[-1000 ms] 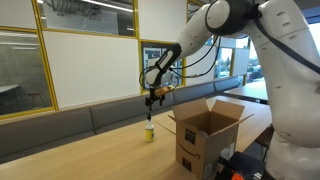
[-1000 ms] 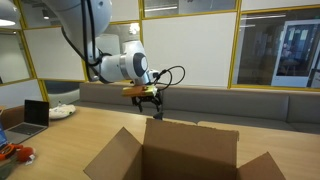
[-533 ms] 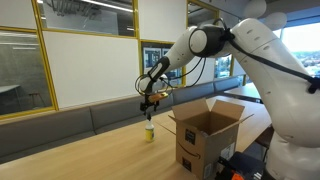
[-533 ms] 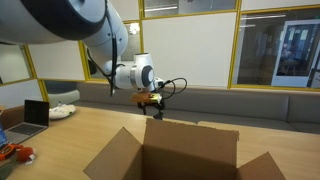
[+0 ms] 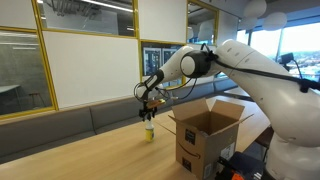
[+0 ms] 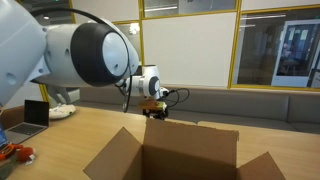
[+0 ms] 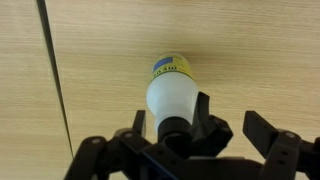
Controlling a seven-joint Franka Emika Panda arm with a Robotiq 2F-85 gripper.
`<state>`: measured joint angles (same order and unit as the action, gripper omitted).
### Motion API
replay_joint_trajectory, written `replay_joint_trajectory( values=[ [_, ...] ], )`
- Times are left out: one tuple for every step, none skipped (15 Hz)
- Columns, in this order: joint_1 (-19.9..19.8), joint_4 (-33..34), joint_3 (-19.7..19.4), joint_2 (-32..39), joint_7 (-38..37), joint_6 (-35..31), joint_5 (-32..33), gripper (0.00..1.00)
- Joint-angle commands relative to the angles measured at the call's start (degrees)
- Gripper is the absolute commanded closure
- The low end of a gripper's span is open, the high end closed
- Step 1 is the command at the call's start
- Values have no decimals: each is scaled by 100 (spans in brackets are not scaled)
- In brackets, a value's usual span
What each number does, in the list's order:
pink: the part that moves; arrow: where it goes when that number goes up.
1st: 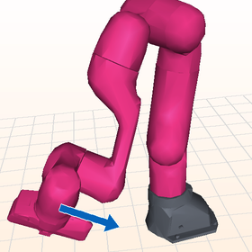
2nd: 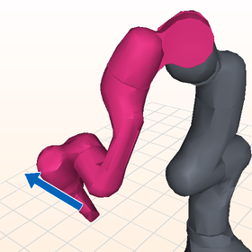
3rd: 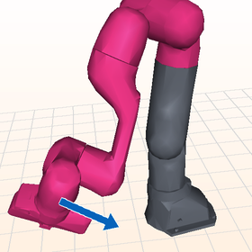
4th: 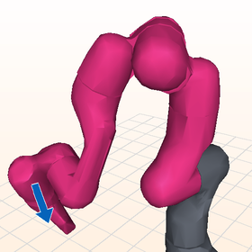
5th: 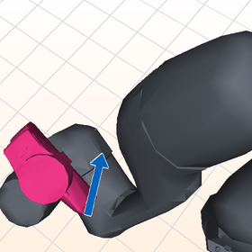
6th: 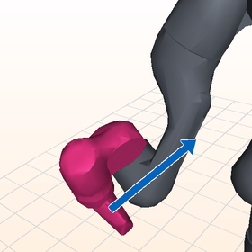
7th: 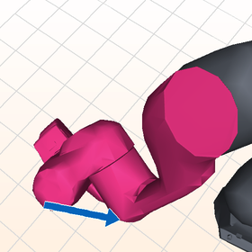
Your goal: Pick up the plastic bag and bottle from the table and put them in the box.
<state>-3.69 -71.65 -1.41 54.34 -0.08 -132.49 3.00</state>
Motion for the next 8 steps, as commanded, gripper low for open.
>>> replay_joint_trajectory(
  values=[
    [-107, 1126, 49, 627, 194, 496, -135, 0],
    [-115, 1271, 42, 715, 187, 564, -132, 0],
    [-129, 1434, 30, 795, 154, 655, -138, 0],
    [-162, 1559, 60, 851, 158, 747, -176, 0],
    [-182, 1698, 56, 909, 123, 857, -197, 0],
    [-202, 1805, 64, 961, 114, 954, -223, 0],
    [-219, 1906, 65, 1002, 101, 1059, -245, 0],
    [-238, 1999, 73, 1041, 97, 1188, -276, 0]
  ],
)
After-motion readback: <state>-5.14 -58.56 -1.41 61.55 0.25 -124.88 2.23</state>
